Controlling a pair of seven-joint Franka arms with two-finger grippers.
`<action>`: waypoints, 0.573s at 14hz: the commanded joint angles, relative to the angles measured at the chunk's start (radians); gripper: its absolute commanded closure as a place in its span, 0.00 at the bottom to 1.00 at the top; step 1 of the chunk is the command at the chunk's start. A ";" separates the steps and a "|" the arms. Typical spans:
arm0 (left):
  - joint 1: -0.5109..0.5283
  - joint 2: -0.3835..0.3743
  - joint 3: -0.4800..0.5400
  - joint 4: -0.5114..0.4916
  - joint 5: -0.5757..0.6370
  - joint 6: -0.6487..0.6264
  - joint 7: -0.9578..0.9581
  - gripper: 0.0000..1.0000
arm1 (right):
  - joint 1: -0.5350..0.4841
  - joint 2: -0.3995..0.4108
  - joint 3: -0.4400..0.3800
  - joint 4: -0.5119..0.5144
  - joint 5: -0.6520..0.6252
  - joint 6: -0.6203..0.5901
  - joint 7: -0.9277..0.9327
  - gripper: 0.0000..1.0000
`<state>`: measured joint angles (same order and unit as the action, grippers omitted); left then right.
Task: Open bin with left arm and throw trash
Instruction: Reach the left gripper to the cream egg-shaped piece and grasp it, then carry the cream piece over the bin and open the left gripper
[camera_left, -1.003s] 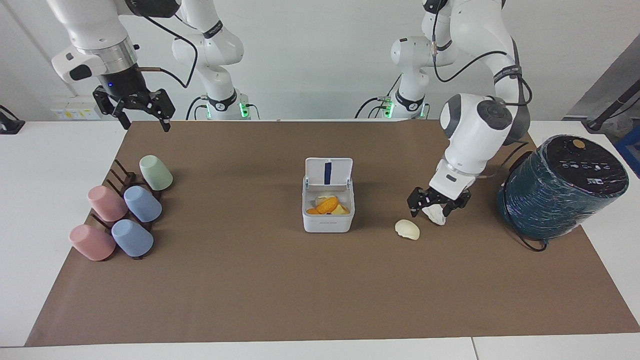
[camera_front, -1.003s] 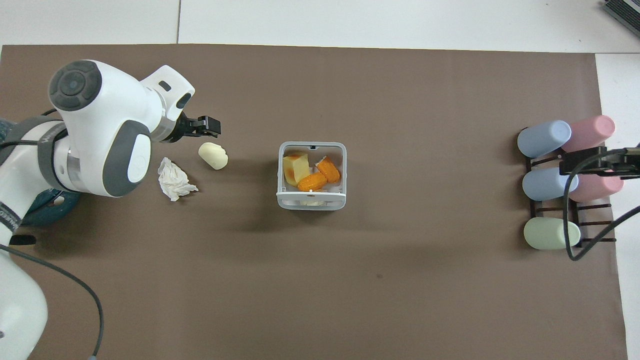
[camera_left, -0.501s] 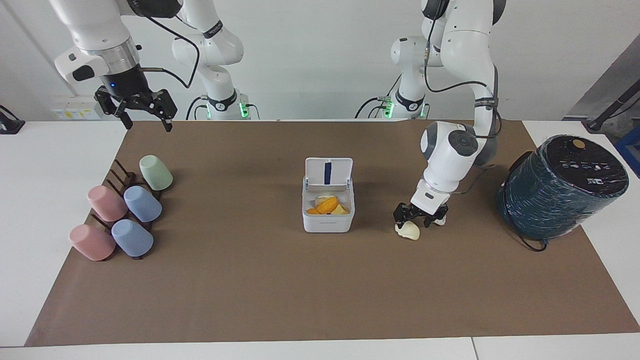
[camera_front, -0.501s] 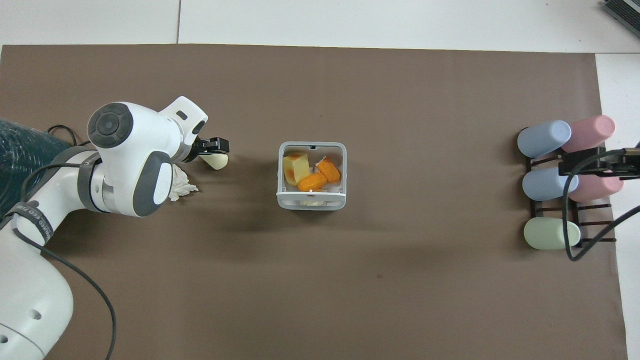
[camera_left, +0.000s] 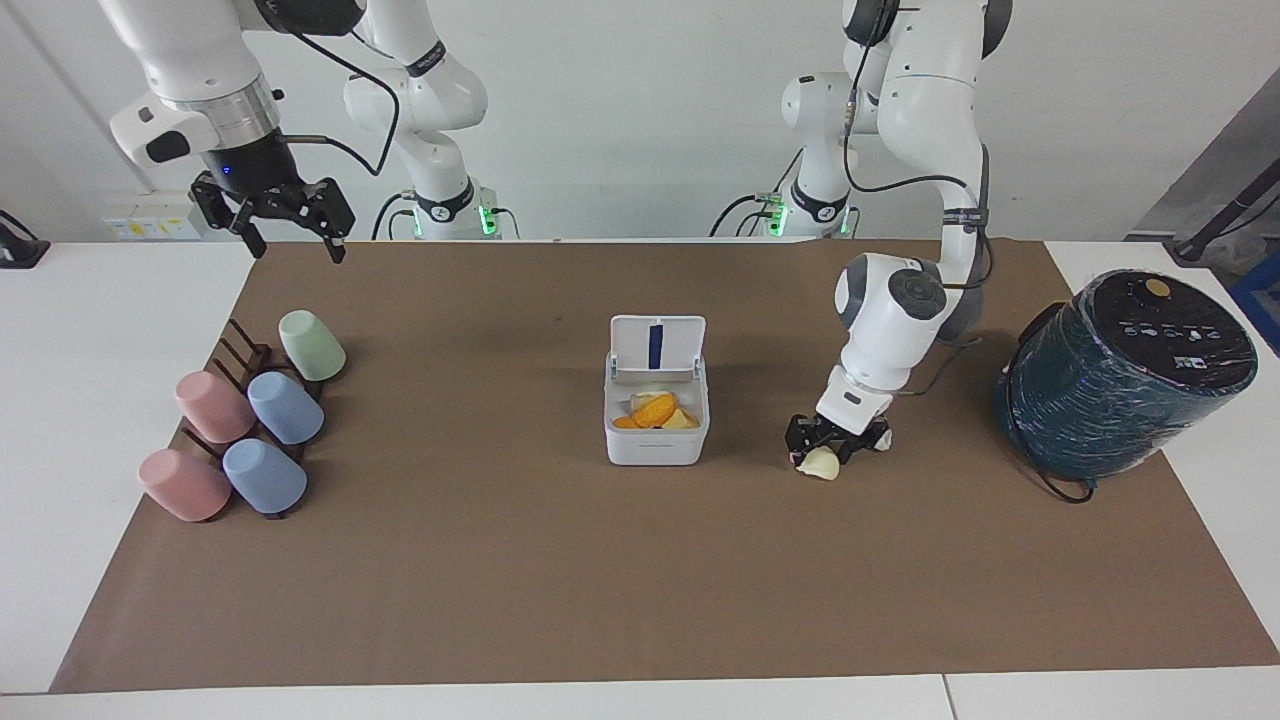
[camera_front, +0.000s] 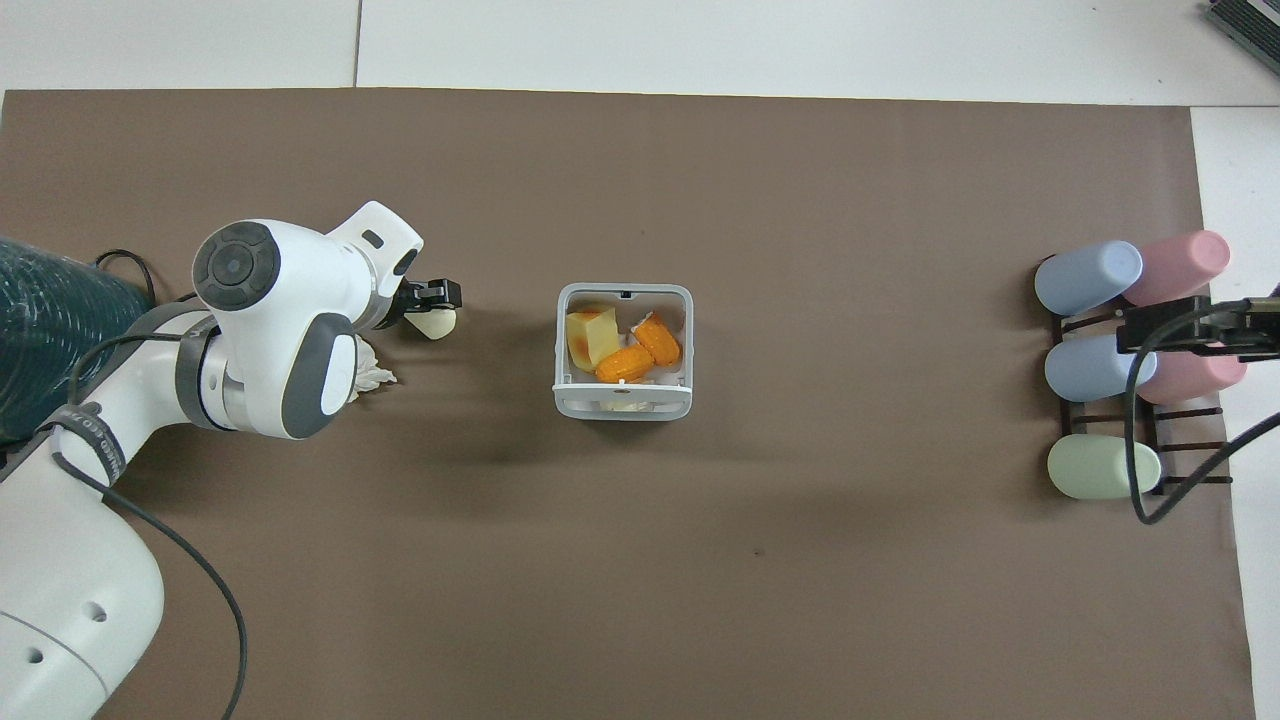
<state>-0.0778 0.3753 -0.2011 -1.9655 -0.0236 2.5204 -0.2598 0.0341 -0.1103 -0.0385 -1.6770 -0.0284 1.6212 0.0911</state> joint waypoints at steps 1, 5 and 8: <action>-0.016 -0.004 0.012 -0.026 0.014 0.038 -0.021 0.44 | -0.002 -0.023 0.003 -0.009 -0.002 -0.011 0.012 0.00; -0.016 -0.004 0.012 -0.013 0.014 0.023 -0.048 0.89 | 0.001 -0.028 0.003 -0.009 -0.002 -0.011 0.012 0.00; -0.017 -0.003 0.015 0.060 0.013 -0.092 -0.052 1.00 | -0.002 -0.035 0.002 -0.009 -0.002 -0.011 0.013 0.00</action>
<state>-0.0792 0.3754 -0.2020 -1.9558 -0.0236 2.5081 -0.2861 0.0342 -0.1259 -0.0385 -1.6766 -0.0284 1.6212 0.0911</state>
